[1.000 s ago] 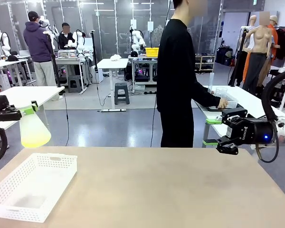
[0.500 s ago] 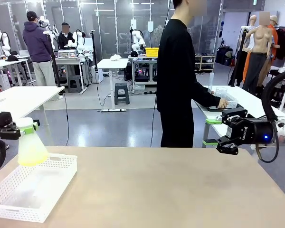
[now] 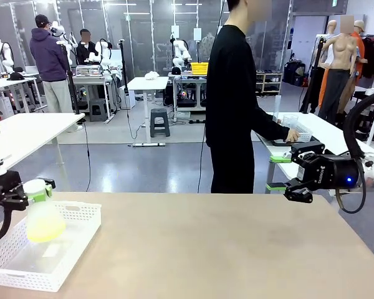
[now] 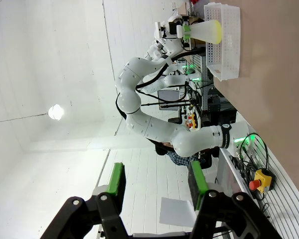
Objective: Prepare the solutions needed for the experiment.
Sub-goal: When the human places the Big flask in the center of the table, pick up the Big flask and place it in the left Organizing basket.
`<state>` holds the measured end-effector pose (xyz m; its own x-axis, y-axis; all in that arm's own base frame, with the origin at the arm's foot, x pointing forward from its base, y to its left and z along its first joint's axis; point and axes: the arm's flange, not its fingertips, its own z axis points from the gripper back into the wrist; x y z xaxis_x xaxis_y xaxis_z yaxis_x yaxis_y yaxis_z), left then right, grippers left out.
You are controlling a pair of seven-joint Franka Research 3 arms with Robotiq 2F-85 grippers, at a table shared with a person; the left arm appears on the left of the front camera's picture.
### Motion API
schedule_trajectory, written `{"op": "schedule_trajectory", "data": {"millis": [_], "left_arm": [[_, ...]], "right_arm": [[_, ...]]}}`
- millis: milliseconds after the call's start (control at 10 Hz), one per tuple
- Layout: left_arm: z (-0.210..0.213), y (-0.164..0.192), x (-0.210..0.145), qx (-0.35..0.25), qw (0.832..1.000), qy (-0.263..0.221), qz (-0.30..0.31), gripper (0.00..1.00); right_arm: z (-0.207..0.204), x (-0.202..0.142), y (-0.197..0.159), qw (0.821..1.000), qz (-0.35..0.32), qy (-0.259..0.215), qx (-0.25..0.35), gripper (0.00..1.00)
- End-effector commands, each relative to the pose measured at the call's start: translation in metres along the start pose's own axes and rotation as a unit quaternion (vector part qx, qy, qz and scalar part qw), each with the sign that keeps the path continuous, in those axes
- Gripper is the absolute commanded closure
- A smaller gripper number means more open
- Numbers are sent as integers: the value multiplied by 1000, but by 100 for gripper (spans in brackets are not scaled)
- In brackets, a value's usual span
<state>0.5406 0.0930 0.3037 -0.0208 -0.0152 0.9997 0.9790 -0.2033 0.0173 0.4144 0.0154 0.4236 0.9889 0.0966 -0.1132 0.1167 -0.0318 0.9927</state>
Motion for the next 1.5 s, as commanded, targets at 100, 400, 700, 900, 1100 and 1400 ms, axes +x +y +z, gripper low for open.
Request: {"op": "schedule_trajectory", "data": {"millis": [100,400,700,900,1100,1400], "left_arm": [[0,10,-12,-30,1000,1,7,100],[1,14,-18,-38,999,3,10,76],[1,15,-21,-48,999,10,17,41],[5,16,-17,-43,999,10,24,21],[14,19,-14,-30,999,15,24,1],[24,23,-12,-8,999,21,37,0]], "right_arm": [[0,-1,2,1000,2,2,4,35],[0,-1,2,1000,2,2,4,35],[0,-1,2,1000,2,2,4,35],[0,-1,2,1000,2,2,4,35],[0,-1,2,1000,2,2,4,35],[0,-1,2,1000,2,2,4,35]]}}
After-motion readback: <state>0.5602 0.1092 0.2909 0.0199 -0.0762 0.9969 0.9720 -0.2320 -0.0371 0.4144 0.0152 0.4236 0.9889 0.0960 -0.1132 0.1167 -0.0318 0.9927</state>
